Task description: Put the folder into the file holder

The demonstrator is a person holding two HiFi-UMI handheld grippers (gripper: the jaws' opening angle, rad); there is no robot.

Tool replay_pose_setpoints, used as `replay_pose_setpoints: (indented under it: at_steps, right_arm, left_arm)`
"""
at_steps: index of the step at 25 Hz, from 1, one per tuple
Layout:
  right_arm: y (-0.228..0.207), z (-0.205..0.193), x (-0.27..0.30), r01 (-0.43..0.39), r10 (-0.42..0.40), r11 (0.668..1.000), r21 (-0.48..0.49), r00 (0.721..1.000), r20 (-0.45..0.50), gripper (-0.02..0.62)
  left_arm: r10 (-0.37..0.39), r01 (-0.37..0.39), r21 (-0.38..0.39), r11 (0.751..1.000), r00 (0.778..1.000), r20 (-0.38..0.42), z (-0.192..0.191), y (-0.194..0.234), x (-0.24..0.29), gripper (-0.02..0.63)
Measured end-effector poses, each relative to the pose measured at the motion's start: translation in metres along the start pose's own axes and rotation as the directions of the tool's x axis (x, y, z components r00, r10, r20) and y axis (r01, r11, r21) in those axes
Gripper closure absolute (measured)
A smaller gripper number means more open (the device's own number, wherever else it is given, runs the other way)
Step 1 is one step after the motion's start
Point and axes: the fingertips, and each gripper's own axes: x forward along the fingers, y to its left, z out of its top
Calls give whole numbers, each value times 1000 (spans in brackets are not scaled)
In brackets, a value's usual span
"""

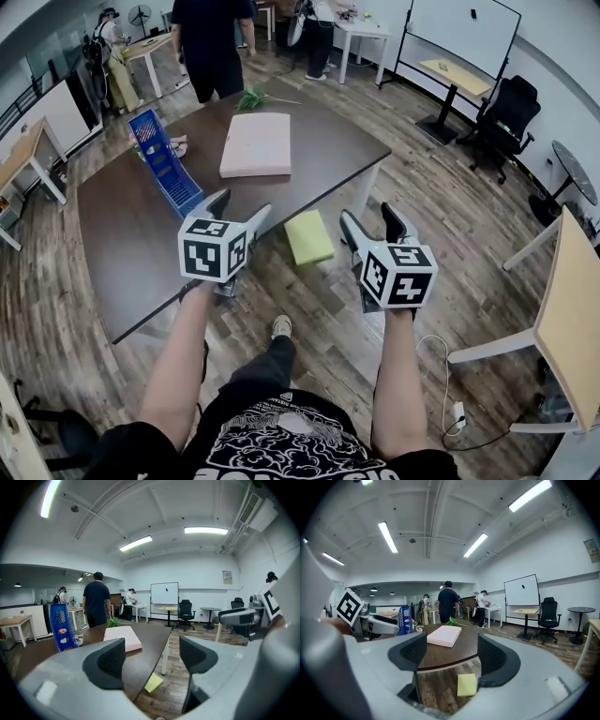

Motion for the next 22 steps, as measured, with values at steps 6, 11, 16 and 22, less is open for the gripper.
replay_pose_setpoints:
  at_steps: [6, 11, 16, 22]
  right_arm:
    - [-2, 5, 52, -22, 21, 1000, -18, 1000, -16, 270]
    - [-8, 17, 106, -40, 40, 999, -24, 999, -33, 270]
    - [-9, 34, 162, -61, 60, 998, -29, 997, -46, 270]
    - [-17, 47, 220, -74, 73, 997, -27, 995, -65, 270]
  left_arm:
    - [19, -19, -22, 1000, 1000, 4, 4, 36, 34, 244]
    - [29, -29, -51, 998, 1000, 9, 19, 68, 70, 244]
    - [42, -41, -70, 997, 999, 12, 39, 104, 107, 243]
    - [51, -50, -85, 995, 999, 8, 57, 140, 149, 243]
